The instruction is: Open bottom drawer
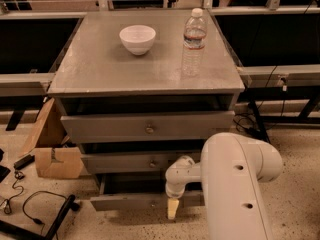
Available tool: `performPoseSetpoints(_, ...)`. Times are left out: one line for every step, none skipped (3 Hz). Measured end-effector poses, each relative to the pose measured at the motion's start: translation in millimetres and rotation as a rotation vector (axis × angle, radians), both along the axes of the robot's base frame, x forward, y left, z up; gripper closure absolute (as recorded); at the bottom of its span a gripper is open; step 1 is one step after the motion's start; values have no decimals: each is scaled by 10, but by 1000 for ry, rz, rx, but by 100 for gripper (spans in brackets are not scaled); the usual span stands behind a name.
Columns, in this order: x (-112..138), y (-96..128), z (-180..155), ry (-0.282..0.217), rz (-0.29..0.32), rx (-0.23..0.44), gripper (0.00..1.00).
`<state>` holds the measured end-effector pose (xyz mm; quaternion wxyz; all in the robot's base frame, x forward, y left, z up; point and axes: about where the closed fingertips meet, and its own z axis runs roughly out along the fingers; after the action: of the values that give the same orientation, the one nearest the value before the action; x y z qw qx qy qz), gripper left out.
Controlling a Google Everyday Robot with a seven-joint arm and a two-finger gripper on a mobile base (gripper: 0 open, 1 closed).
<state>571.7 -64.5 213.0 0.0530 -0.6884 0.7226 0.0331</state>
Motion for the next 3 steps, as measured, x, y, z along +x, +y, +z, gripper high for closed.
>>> performPoseSetpoints(-80, -14, -190, 30, 0, 10, 0)
performPoseSetpoints(-422, -51, -590, 112, -8, 30, 19)
performPoseSetpoints(-419, -59, -548, 112, -7, 29, 50)
